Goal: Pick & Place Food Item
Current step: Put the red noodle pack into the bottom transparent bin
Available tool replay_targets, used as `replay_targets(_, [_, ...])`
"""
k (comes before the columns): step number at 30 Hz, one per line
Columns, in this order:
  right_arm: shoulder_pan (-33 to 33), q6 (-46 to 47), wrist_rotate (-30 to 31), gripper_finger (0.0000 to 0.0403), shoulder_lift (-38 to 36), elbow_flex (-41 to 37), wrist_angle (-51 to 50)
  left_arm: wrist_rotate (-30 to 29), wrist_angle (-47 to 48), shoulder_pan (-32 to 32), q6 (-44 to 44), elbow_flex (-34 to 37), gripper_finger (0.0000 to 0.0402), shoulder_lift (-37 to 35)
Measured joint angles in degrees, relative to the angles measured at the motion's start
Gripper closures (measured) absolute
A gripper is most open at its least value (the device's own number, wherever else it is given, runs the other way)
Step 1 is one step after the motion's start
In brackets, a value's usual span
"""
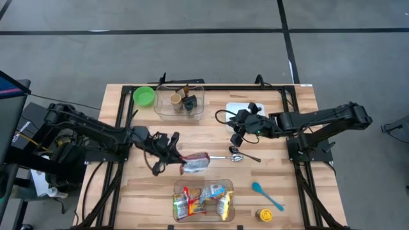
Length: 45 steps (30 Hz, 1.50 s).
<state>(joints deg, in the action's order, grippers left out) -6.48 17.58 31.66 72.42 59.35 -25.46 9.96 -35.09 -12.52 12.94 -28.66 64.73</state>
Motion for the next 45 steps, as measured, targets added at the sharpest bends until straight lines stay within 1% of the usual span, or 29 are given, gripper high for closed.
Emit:
replay_targets(8, [-0.26, 0.72, 0.40, 0.0324, -0.02, -1.30, 0.38, -0.12, 0.10, -5.93, -0.51, -2.19, 0.0401, 0.00])
replay_targets(13, [-0.26, 1.95, 0.38, 0.0326, -0.02, -2.05, 0.36, -4.13, 2.54, -6.93, -0.56, -2.19, 0.0401, 0.00])
replay_targets(18, [-0.26, 1.97, 0.38, 0.0327, -0.02, -2.29, 0.74, -4.59, 3.01, -7.80, -0.32, -2.21, 0.0401, 1.29])
replay_targets(22, [-0.26, 1.97, 0.35, 0.0327, -0.02, -2.31, 0.71, -4.52, 2.84, -8.23, -0.23, -3.41, 0.0401, 3.75])
replay_targets(28, [-0.26, 1.97, -0.07, 0.0327, -0.02, -2.29, 0.63, -3.93, 3.67, -8.95, -0.23, -7.63, 0.0401, 10.09])
replay_targets(34, [-0.29, 1.97, -0.11, 0.0327, -0.02, -2.29, 0.62, -3.91, 11.66, -8.65, -0.21, -12.05, 0.0401, 15.32])
replay_targets(36, [-0.31, 1.97, -0.11, 0.0327, -0.02, -2.29, 0.62, -2.82, 13.62, -8.65, -0.20, -13.26, 0.0401, 16.27])
replay_targets(39, [-0.30, 1.97, -0.11, 0.0327, -0.02, -2.29, 0.62, 1.00, 13.52, -8.65, -0.20, -14.19, 0.0401, 17.33])
replay_targets(45, [-0.31, 1.97, -0.11, 0.0327, -0.02, -2.29, 0.61, 0.57, 14.78, -8.57, -0.19, -14.21, 0.0401, 18.26])
